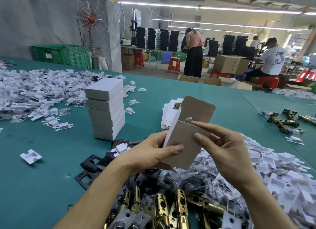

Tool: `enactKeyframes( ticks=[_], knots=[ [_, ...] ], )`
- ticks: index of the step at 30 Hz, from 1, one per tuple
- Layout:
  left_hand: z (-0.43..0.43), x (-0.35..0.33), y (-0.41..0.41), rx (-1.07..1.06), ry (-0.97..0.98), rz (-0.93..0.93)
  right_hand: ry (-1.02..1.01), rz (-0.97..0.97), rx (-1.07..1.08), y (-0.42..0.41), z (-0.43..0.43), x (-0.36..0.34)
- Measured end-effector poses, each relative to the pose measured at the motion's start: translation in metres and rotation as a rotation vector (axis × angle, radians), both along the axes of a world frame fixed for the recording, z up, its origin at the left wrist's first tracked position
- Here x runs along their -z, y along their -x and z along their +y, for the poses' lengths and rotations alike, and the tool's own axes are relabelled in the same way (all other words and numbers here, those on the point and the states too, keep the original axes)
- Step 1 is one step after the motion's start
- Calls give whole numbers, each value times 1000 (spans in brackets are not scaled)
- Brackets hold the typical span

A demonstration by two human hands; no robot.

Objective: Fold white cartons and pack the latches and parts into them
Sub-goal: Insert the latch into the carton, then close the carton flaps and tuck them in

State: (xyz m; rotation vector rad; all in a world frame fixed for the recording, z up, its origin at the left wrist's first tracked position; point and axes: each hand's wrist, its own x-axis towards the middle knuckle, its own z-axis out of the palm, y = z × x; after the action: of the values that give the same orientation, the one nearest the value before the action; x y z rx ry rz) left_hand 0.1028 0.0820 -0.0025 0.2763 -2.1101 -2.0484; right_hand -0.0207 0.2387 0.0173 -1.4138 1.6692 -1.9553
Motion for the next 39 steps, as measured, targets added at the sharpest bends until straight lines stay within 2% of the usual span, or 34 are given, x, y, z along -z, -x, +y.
enactKeyframes(
  ticks=[2, 5, 7, 9, 12, 16, 19, 22, 26, 31, 34, 39],
  knots=[
    [1, 1, 3, -39, 177, 18, -29, 57, 32, 1, 0, 5],
    [2, 1, 8, -254, 360, 148, -142, 167, 75, 5, 2, 10],
    [0, 1, 6, -373, 367, 297, -180, 191, 83, 7, 4, 10],
    [-1, 2, 5, -400, 397, 387, -197, 182, 76, 8, 4, 10],
    [-1, 7, 6, -379, 406, 368, -282, 178, 68, 10, 3, 14],
    [0, 9, 8, -367, 438, 389, -458, 395, 95, 12, 0, 16],
    [2, 8, 9, -340, 401, 392, -510, 539, 113, 13, -2, 17],
    [4, 6, 9, -313, 349, 397, -377, 476, 155, 13, -1, 18],
    [5, 4, 9, -303, 378, 352, -163, 254, 119, 11, 2, 16],
    [4, 3, 8, -292, 465, 317, -125, 168, 72, 6, 0, 11],
    [6, 3, 8, -272, 396, 322, -57, 108, 50, 3, -1, 7],
    [10, 1, 7, -316, 285, 371, -59, 67, 52, 4, 2, 2]
  ],
)
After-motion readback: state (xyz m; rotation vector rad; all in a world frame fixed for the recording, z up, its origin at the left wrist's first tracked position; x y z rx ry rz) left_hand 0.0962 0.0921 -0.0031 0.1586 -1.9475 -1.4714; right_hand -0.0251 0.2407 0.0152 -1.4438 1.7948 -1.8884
